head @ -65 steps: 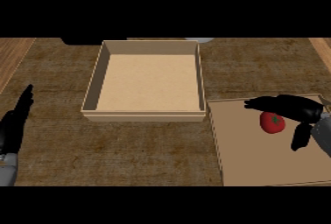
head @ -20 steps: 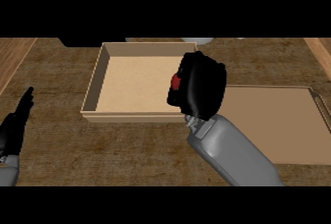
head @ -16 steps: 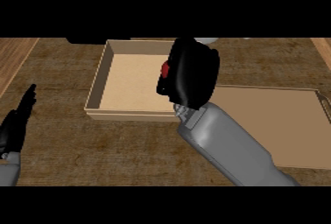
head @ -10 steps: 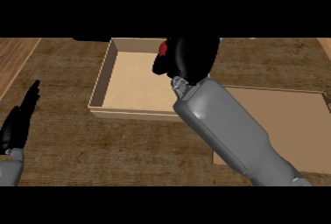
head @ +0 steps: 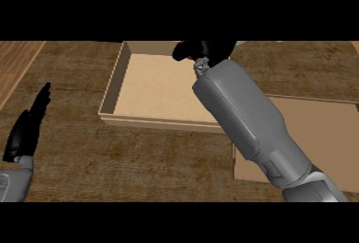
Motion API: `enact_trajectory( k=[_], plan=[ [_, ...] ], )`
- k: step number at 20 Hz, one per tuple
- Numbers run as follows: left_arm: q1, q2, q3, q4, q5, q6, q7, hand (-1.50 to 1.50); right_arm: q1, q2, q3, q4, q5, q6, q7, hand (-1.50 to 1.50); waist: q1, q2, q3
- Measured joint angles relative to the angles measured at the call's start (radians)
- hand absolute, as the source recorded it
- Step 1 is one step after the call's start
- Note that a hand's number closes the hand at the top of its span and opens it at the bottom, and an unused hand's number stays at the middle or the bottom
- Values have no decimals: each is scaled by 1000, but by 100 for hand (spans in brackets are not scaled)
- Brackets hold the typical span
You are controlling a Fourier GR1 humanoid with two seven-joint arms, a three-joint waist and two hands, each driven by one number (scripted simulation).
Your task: Pick the tomato from the tray and place it in the cardboard box
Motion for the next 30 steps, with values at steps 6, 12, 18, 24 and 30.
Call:
enact_trajectory(
  k=[6, 12, 18, 24, 30],
  plan=[
    [-15, -5, -4, 6, -6, -2, 2, 0, -56, 1, -81, 219, -26, -125, -30, -150, 17, 9, 0],
    [-27, -3, -4, 14, -10, -9, -5, 0, -81, 3, -177, 350, -121, -241, -64, -150, 26, 13, 0],
    [-28, -15, -12, 15, -19, -5, -4, 0, -99, 3, -187, 440, -151, -389, -153, -150, 32, 13, 1],
    [-10, -20, -7, 16, -24, 4, -10, 0, -123, 2, -198, 450, -135, -569, -222, -150, 17, 6, 1],
    [4, -13, 16, 24, -19, 3, -12, 0, -97, 2, -198, 396, -170, -701, -272, -150, -16, -8, 1]
  ],
)
